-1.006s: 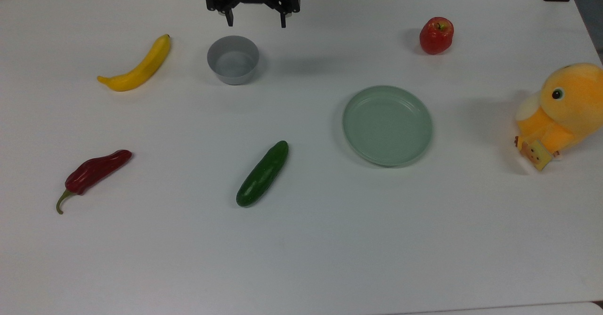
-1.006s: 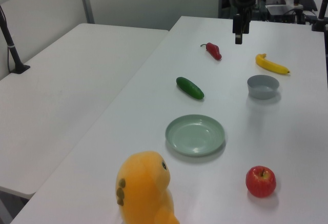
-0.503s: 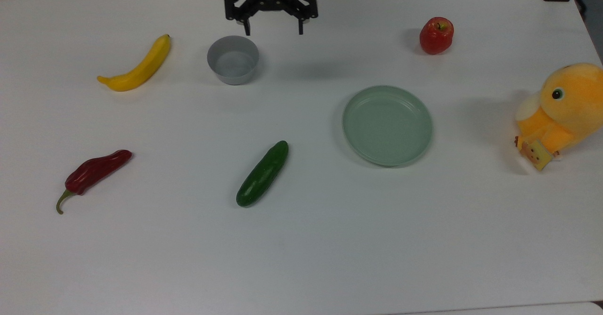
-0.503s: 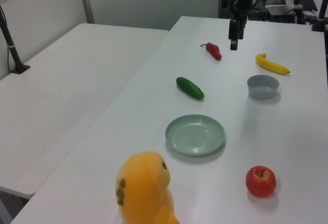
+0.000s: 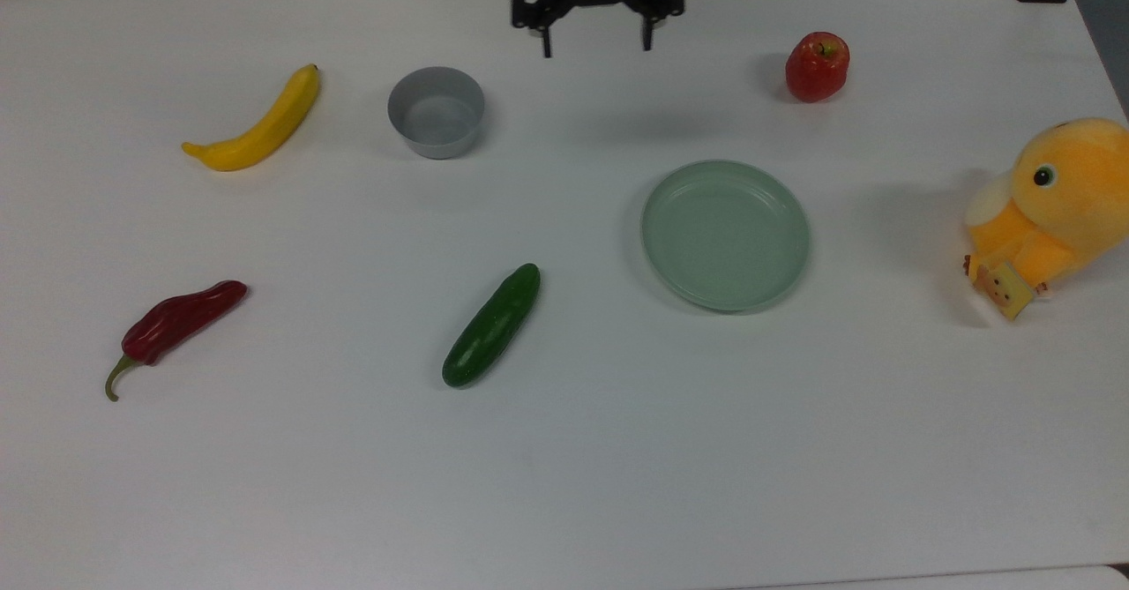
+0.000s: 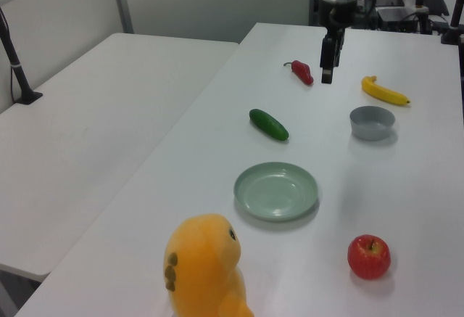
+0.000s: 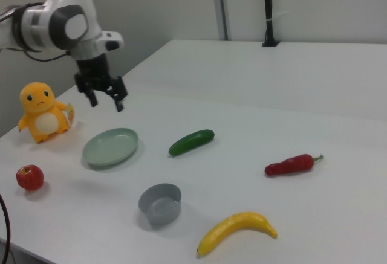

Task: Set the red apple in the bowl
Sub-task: 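Lower the open gripper over the red apple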

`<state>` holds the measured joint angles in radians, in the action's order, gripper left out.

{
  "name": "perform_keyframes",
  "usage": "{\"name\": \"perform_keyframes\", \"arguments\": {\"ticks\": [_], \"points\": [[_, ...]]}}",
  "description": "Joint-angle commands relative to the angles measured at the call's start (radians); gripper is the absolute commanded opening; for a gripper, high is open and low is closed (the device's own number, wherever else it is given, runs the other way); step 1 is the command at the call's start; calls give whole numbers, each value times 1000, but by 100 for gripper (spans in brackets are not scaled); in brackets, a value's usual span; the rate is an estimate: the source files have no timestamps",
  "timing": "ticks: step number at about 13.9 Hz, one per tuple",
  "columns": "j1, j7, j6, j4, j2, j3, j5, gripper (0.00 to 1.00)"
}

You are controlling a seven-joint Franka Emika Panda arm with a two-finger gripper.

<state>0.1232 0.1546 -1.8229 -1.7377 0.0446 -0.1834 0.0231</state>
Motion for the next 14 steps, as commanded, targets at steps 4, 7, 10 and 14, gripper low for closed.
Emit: {"name": "perform_keyframes", "arguments": {"ticks": [4, 7, 10, 14], "points": [[-1, 49, -52, -80, -45, -119, 15, 100], [-2, 60, -81, -86, -46, -126, 24, 100], [10, 65, -76, -95, -46, -126, 24, 100], [41, 94, -82, -126, -51, -204, 24, 100]]}}
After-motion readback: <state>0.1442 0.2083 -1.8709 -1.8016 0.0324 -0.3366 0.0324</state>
